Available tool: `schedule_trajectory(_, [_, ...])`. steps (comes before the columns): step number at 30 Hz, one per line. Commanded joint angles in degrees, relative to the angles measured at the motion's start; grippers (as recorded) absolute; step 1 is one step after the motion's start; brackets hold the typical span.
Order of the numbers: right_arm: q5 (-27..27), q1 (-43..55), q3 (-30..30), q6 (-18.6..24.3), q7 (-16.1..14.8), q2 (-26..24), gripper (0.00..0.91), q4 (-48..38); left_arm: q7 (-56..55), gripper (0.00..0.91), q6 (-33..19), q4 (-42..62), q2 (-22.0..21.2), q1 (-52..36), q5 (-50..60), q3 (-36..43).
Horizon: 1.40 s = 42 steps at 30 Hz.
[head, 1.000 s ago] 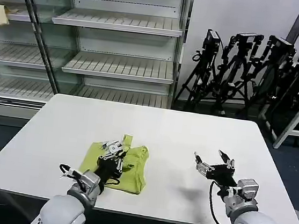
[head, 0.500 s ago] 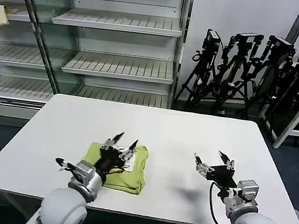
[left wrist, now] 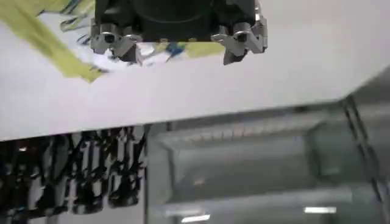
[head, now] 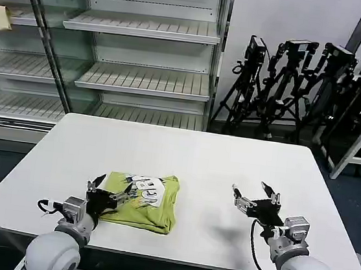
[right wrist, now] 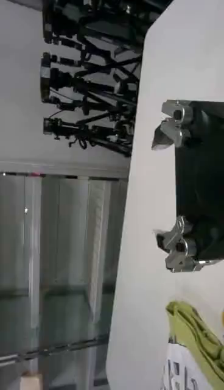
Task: Fold and organize the clothes.
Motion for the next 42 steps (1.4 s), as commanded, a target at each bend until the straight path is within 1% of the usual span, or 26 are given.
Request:
schedule_trajectory(1, [-0.02,-0.39,0.19,0.03,0.05,0.17,0.907,0.46,-2.55,0.907,0.94,6.3,0.04,0.6,-8.66,-2.5])
schedule_trajectory(2, [-0.02,-0.47,0.25,0.02,0.06,0.22,0.907,0.54,-2.81,0.907,0.94,6.61,-0.17,0.36,-8.57,-2.34])
schedule_trajectory(3, [-0.03,-0.58,0.32,0.02,0.08,0.26,0.907,0.63,-3.04,0.101,0.94,6.74,-0.23,0.25,-8.57,-2.2])
schedule_trajectory(4, [-0.03,-0.58,0.39,0.01,0.08,0.25,0.907,0.63,-2.71,0.01,0.92,6.87,-0.28,0.21,-8.61,-2.17])
schedule_trajectory(10, [-0.01,-0.42,0.54,0.01,0.12,0.28,0.907,0.56,-1.32,0.01,0.93,5.22,0.0,0.73,-8.73,-1.32])
schedule_trajectory(20, [-0.25,-0.58,0.39,-0.05,0.27,0.64,0.907,0.62,-1.25,0.02,0.88,6.48,-0.65,0.35,-7.71,-0.93])
schedule_trajectory(22, [-0.31,-0.6,0.31,-0.04,0.27,0.79,0.907,0.61,-0.95,0.01,0.87,6.55,-0.79,0.42,-6.89,-0.92])
schedule_trajectory(23, [-0.34,-0.55,0.13,-0.03,0.25,0.87,0.907,0.58,-0.62,0.02,0.86,6.57,-0.81,0.43,-5.73,-1.01])
schedule_trajectory(26, [-0.42,-0.53,-0.06,-0.02,0.24,0.93,0.907,0.62,1.84,0.01,0.8,6.48,0.31,0.21,-0.68,-2.85])
schedule_trajectory(27, [-0.42,-0.52,-0.05,-0.01,0.2,0.92,0.907,0.62,2.57,0.01,0.81,6.31,1.48,0.16,0.31,-3.64])
schedule_trajectory(30, [-0.46,-0.46,-0.01,0.12,0.09,0.91,0.907,0.48,6.13,0.01,0.78,5.8,6.01,0.81,4.92,-9.47])
schedule_trajectory(34, [-0.5,-0.06,-0.52,0.3,-0.12,1.42,0.907,0.34,10.31,0.01,0.78,5.46,14.2,3.05,7.05,-18.36])
schedule_trajectory(35, [-0.53,0.06,-0.7,0.4,-0.15,1.55,0.907,0.26,11.35,0.01,0.77,5.86,15.97,3.81,7.5,-21.89])
schedule_trajectory(38, [-0.75,0.23,-0.96,0.83,-0.45,1.96,0.907,-0.1,13.7,0.01,0.48,8.53,23.1,5.71,8.59,-28.27])
schedule_trajectory(42, [-0.81,0.05,-0.94,1.31,-0.74,2.34,0.907,-0.21,17.49,0.01,-0.31,10.44,30.26,7.6,11.28,-36.41])
